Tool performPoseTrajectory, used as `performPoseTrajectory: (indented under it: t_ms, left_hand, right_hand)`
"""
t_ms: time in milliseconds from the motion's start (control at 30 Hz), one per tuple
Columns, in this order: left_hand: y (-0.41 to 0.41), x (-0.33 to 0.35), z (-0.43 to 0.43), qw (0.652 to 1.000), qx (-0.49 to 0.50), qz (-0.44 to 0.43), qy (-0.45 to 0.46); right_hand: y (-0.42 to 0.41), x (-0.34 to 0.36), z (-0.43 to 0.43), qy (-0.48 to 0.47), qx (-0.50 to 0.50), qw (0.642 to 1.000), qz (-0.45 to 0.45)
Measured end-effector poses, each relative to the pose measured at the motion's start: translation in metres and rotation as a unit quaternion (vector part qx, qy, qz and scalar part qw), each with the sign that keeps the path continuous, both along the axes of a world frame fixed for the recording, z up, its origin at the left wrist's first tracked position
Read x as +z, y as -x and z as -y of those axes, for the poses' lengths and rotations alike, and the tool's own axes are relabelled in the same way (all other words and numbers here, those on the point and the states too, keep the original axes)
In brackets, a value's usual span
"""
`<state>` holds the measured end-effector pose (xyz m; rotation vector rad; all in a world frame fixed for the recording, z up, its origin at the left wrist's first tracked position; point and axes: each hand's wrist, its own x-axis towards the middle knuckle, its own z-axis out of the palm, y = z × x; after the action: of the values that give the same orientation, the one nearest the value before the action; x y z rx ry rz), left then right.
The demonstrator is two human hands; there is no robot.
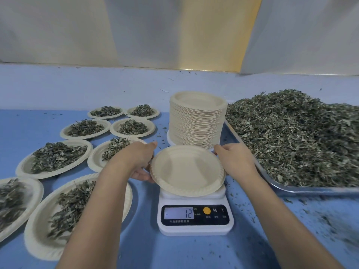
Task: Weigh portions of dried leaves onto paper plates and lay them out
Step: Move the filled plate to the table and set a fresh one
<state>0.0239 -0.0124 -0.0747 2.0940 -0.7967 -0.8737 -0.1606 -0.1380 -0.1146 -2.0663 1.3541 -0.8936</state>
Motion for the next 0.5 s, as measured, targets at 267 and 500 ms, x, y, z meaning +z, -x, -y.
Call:
performPoseTrajectory:
  t_ms: [267, 500]
  left_hand:
    - [0.013, 0.002, 0.01, 0.962, -0.021, 0.255, 0.091]
    - [0.067, 0.008, 0.034, 0.934, -0.078, 0.229, 0.263]
  right_hand:
    - [0.016, 0.009, 0.009, 0.057, -0.062, 0.996, 0.021]
    - [0.073, 0.02, 0.045, 0.032, -0.114, 0.989, -0.091]
